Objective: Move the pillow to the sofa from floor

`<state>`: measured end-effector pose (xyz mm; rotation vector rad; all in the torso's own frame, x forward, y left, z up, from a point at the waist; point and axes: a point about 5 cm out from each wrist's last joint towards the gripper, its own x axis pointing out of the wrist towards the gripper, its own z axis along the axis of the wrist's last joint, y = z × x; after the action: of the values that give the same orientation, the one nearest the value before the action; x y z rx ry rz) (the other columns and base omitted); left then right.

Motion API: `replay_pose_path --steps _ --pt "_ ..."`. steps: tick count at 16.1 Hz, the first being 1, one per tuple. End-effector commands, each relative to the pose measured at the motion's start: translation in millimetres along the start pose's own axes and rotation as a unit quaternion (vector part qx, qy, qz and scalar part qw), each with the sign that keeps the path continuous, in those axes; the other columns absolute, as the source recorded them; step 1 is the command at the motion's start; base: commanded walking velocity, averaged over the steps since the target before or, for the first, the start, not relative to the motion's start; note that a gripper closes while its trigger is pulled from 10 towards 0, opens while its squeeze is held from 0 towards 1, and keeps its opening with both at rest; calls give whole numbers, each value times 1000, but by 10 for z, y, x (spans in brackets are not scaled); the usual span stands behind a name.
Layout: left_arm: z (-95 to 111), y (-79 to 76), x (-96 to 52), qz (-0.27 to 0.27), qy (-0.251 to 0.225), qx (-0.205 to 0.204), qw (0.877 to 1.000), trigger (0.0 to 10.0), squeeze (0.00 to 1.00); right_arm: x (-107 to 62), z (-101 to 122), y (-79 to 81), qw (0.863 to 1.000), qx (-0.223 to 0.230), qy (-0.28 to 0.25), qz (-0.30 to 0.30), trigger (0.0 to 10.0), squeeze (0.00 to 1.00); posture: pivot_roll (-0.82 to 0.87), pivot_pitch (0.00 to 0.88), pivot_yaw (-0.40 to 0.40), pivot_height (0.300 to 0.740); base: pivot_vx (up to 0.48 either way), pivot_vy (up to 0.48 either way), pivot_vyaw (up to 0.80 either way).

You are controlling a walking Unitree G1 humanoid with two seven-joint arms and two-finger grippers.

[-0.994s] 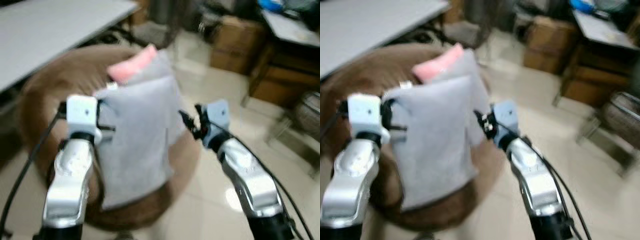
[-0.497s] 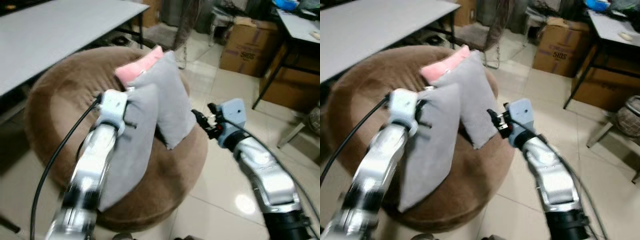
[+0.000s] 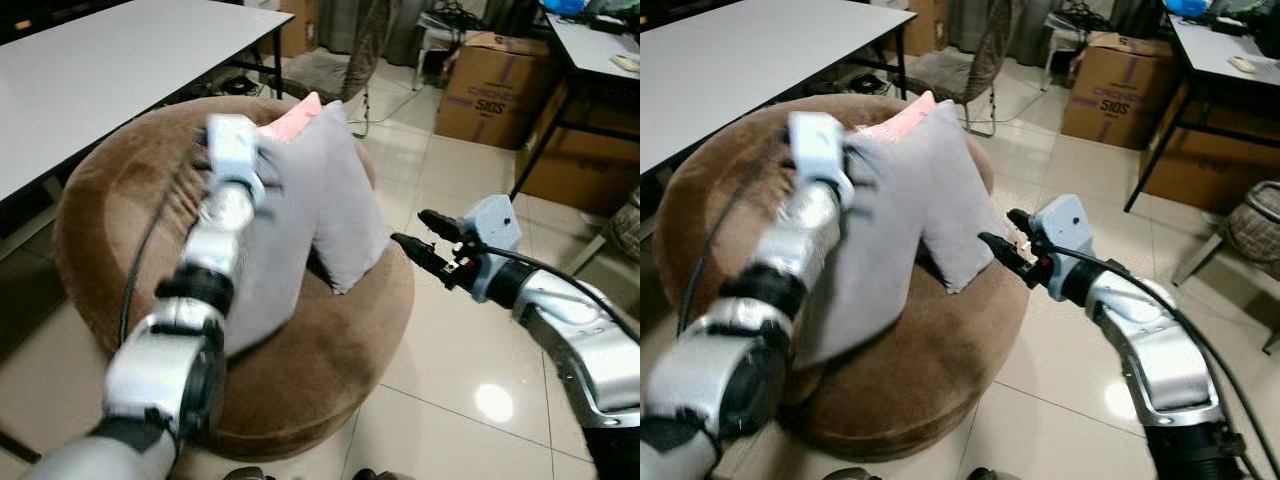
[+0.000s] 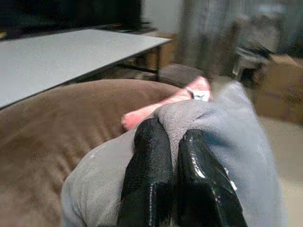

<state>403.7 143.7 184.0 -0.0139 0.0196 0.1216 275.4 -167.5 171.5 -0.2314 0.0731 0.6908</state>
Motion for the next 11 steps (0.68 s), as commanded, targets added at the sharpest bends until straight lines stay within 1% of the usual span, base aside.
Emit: replay_pose_path --steps 1,2,3,4,5,6,7,8,10,11 --pt "68 150 38 49 -10 -28 998 10000 0 -26 52 -12 1000 -3 -5 7 10000 0 5 0 6 740 0 0 0" --pt "-18 317 39 95 7 -29 995 10000 0 -36 55 -5 1000 -4 -3 13 10000 0 6 0 6 740 0 0 0" --pt "-90 404 26 117 20 -30 992 10000 0 -38 52 3 1000 -4 -1 16 10000 0 10 0 3 740 0 0 0" --pt "-314 595 -38 157 60 -13 986 10000 0 -27 34 34 1000 -4 4 26 10000 0 16 0 -2 740 0 0 0" --pt "-539 717 -117 175 103 11 979 10000 0 -9 17 68 999 -5 10 37 10000 0 19 0 -5 740 0 0 0" --pt "-766 843 -225 200 144 38 968 10000 0 18 11 103 999 -6 12 49 10000 0 24 0 -7 740 0 0 0" --pt "-897 930 -302 217 168 60 960 10000 0 37 7 129 998 -5 14 60 10000 0 24 0 -7 740 0 0 0" --pt "-1026 1038 -391 240 191 72 949 10000 0 53 8 167 997 -6 17 80 10000 0 26 0 -15 740 0 0 0" --pt "-1052 1123 -425 258 196 77 943 10000 0 56 2 212 994 -8 23 104 10000 0 28 0 -18 740 0 0 0" --pt "-1049 1193 -442 276 198 79 937 10000 0 57 -7 242 992 -10 28 121 10000 0 28 0 -18 740 0 0 0"
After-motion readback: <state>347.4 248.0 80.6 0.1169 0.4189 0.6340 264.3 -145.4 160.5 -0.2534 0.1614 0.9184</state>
